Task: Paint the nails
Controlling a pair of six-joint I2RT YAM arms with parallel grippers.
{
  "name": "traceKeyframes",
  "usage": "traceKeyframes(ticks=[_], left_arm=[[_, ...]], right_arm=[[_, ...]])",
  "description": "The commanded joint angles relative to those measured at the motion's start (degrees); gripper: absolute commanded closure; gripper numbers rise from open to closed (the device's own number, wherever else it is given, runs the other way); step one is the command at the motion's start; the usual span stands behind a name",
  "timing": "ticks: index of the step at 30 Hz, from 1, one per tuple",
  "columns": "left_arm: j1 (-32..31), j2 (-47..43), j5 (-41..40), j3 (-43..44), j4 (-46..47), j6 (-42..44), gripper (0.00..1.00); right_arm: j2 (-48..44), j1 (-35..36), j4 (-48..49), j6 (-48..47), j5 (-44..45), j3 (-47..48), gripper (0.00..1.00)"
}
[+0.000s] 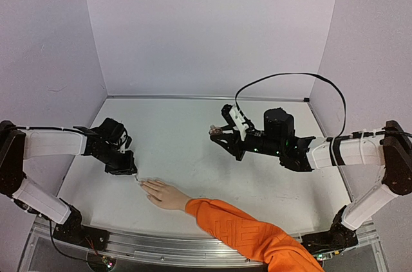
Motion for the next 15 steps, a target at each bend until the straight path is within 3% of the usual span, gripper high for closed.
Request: traceKeyframes(ticks=[1, 7, 15], left_arm=[[-0.02, -3.08, -4.1, 1.67, -1.66, 0.03, 1.0], [-0.02, -10.46, -4.01, 3.98, -6.13, 0.75, 1.0], [-1.0, -16.51, 7.01, 12.14, -6.61, 0.77, 1.0]], right_arm=[[-0.75, -0.31, 2.8, -0.32, -0.19, 2.59, 1.0], [-1.5, -0.3, 2.85, -0.51, -0.91, 2.17, 1.0], [-1.08, -0.3, 3.81, 0.04, -4.66, 1.82, 1.0]])
